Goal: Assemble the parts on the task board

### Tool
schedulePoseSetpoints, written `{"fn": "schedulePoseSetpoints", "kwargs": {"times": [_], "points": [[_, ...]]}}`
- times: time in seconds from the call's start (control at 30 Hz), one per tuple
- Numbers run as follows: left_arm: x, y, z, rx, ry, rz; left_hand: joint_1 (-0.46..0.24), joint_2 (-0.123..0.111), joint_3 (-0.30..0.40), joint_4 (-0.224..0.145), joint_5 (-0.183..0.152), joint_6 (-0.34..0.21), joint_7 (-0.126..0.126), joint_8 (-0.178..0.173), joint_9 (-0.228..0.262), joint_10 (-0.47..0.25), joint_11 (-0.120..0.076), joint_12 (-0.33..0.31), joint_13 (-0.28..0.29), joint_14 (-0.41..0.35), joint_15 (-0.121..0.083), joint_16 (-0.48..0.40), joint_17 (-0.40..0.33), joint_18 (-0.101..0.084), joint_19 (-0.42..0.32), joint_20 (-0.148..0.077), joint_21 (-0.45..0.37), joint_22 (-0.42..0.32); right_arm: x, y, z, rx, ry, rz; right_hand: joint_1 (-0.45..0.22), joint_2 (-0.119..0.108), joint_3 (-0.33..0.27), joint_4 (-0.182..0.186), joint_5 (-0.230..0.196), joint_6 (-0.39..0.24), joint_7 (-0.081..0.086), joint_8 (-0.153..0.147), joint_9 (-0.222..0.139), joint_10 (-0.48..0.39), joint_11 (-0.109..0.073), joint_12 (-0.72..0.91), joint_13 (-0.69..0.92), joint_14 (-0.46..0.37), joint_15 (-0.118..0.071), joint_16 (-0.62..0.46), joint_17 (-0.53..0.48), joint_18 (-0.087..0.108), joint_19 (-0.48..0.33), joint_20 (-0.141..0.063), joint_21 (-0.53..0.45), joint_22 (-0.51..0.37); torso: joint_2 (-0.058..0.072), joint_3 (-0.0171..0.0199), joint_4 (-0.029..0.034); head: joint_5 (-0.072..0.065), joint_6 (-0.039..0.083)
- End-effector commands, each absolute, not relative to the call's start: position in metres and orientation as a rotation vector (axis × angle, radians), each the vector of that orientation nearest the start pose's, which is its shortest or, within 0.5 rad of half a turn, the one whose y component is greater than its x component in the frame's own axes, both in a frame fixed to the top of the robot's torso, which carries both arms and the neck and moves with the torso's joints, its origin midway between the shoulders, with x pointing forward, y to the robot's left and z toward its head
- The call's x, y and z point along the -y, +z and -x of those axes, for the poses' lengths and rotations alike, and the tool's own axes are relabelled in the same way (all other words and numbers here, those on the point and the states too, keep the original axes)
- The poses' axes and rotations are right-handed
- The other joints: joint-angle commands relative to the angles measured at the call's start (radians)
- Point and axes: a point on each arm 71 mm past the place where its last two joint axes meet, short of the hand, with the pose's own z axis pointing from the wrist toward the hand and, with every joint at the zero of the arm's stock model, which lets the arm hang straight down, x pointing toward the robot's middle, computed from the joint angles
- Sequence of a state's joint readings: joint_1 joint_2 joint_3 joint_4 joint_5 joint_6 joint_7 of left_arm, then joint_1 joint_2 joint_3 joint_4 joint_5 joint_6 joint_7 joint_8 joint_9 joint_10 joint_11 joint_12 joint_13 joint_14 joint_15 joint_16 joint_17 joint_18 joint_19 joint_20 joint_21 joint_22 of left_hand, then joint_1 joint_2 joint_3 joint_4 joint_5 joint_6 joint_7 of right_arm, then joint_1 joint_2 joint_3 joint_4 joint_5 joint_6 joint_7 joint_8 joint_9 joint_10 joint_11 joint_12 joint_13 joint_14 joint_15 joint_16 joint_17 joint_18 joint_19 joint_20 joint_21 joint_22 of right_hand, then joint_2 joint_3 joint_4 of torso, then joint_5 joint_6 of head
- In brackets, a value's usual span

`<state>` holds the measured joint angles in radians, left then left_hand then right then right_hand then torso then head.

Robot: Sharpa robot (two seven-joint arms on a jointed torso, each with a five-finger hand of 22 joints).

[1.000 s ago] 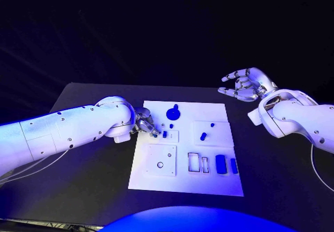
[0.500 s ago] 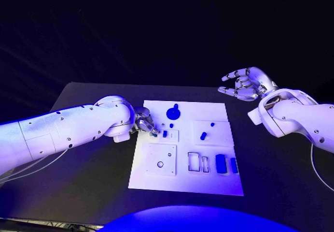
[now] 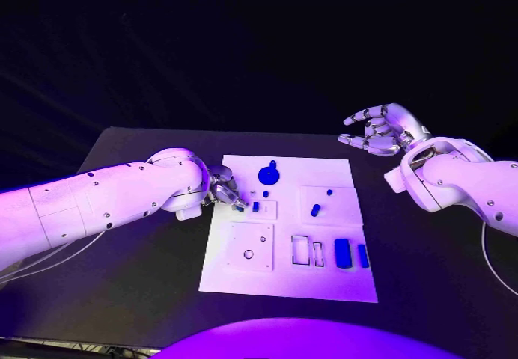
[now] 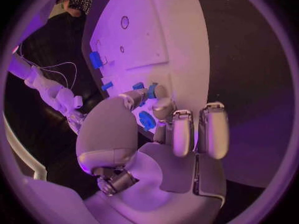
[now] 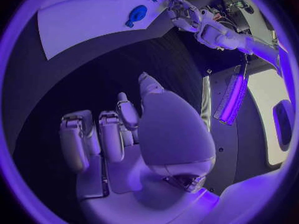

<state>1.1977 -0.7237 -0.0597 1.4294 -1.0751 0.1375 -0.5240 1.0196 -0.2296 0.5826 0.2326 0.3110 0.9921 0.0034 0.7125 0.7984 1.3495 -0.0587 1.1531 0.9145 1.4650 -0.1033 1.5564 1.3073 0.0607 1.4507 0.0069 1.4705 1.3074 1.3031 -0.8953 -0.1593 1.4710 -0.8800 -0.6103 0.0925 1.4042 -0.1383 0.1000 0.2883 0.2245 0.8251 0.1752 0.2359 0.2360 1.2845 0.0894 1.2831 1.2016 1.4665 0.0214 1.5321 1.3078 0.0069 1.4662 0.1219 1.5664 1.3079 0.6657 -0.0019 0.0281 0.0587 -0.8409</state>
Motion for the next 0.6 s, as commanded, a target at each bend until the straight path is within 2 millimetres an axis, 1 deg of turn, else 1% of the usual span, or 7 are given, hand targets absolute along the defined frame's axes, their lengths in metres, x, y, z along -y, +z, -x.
{"fn": "schedulePoseSetpoints", "kwargs": {"times": [0.03,0.37,0.6], "points": [[-0.1816,-0.2417,-0.4846,-2.374,-0.423,0.152,-0.017,-0.002,-0.018,0.013,-0.004,0.007,0.003,-0.003,0.002,0.006,0.000,0.005,0.002,0.099,-0.004,0.004,0.238,-0.015,0.005,-0.002,0.001,0.060,0.2558,-0.1643,-0.5011,-1.457,0.819,-0.359,-0.010,-0.001,0.007,0.000,0.006,0.006,-0.001,0.002,-0.002,0.003,-0.002,0.001,-0.001,0.081,-0.010,-0.003,0.164,-0.007,0.105,-0.007,0.004,0.263,0.000,0.0001,0.0002,-0.001,-0.001],[-0.1807,-0.2420,-0.4852,-2.374,-0.425,0.156,-0.028,0.001,-0.051,0.038,-0.005,0.007,0.004,-0.005,0.004,0.005,0.001,0.004,0.002,0.099,-0.004,0.004,0.237,-0.015,0.005,-0.001,0.001,0.060,0.2560,-0.1642,-0.5009,-1.457,0.820,-0.359,-0.013,-0.001,0.009,0.000,0.006,0.007,-0.002,0.002,-0.002,0.004,-0.002,0.002,0.000,0.081,-0.010,-0.004,0.163,-0.007,0.105,-0.007,0.004,0.263,0.000,0.0003,-0.0007,-0.001,0.000],[-0.1807,-0.2420,-0.4855,-2.372,-0.424,0.157,-0.029,0.001,-0.056,0.041,-0.006,0.007,0.004,-0.005,0.005,0.005,0.001,0.004,0.002,0.099,-0.004,0.004,0.237,-0.015,0.005,-0.001,0.001,0.060,0.2563,-0.1642,-0.5008,-1.456,0.819,-0.359,-0.013,-0.001,0.009,0.000,0.006,0.007,-0.002,0.002,-0.002,0.004,-0.002,0.002,0.000,0.081,-0.010,-0.004,0.163,-0.007,0.105,-0.007,0.004,0.263,0.000,0.0000,-0.0004,-0.002,0.001]]}}
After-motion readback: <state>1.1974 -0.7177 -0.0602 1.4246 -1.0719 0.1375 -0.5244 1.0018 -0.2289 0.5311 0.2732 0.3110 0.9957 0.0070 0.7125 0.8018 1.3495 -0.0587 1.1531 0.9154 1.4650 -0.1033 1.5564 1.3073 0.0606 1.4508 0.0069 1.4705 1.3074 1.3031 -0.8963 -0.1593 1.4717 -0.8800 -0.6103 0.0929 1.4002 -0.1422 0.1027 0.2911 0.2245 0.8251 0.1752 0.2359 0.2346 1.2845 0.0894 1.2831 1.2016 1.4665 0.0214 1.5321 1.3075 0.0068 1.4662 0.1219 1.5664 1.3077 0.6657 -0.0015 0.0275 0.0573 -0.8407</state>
